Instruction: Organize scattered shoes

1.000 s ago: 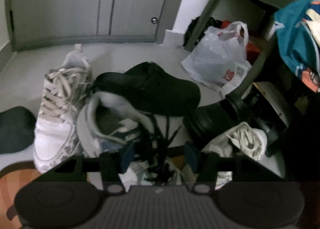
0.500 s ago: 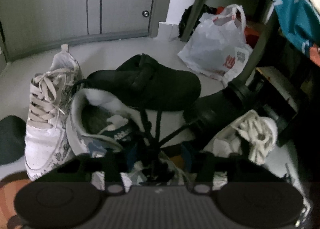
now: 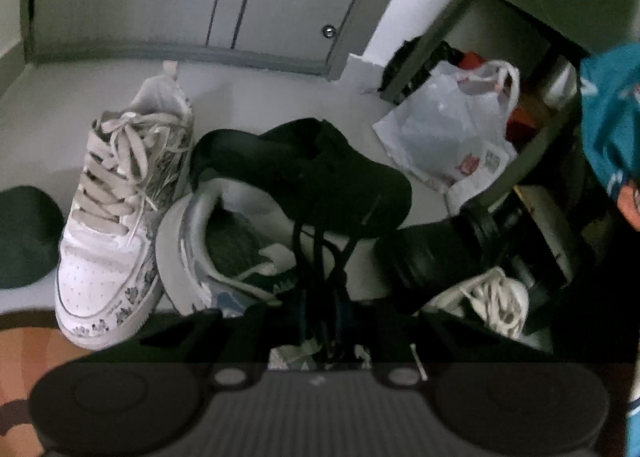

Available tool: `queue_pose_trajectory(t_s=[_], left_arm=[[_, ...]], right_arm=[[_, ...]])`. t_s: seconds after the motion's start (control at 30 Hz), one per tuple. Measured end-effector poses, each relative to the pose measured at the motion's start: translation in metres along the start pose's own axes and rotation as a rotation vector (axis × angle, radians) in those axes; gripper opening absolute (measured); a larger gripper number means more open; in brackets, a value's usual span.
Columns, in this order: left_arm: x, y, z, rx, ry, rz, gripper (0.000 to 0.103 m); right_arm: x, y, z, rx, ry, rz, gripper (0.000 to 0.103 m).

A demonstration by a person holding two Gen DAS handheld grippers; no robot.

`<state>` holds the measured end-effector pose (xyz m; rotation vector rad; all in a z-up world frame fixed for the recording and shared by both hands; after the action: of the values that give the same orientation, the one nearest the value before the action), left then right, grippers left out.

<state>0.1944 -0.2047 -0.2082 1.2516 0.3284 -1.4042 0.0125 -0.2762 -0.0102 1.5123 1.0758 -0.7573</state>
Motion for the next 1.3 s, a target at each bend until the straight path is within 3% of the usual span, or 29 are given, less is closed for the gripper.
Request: queue_pose_trajectory(t_s=[0.2,0.43,0.97,1.3], left_arm=[[0.002,0.007,-0.013,-0.212,-0.160,-0.006,0.013],[0.002,0.005,-0.028,-0.389,-0.326,0.077,0.012],[-0.019,0.010,-0.030,-0.394,-0.371,0.171,0.011],[-0.038,-0.009,-0.033,-0.403,-0.414,0.187,0.011]], right_arm=[[0.002,0.000,0.001,-0.001,-0.008,-0.004,0.087],[0.003,0.000,0.001,0.000,-0.007,-0.007,0.087],[0.007,0.000,0.005,0.007,-0.021,-0.016,0.087],[0.019,-0.003,0.005,-0.018,-0.064,-0.035,0.087]])
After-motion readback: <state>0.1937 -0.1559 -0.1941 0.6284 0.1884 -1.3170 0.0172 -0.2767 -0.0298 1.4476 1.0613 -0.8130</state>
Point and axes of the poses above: each gripper's, at about its wrist camera, not at the fingertips, and x roughly the way its jaws point, z to its right, y to its top, the point moved 8 cm from there along x, roughly the way its jaws point, and after that the axes turned 5 degrees about -z, right-handed, at the moved point
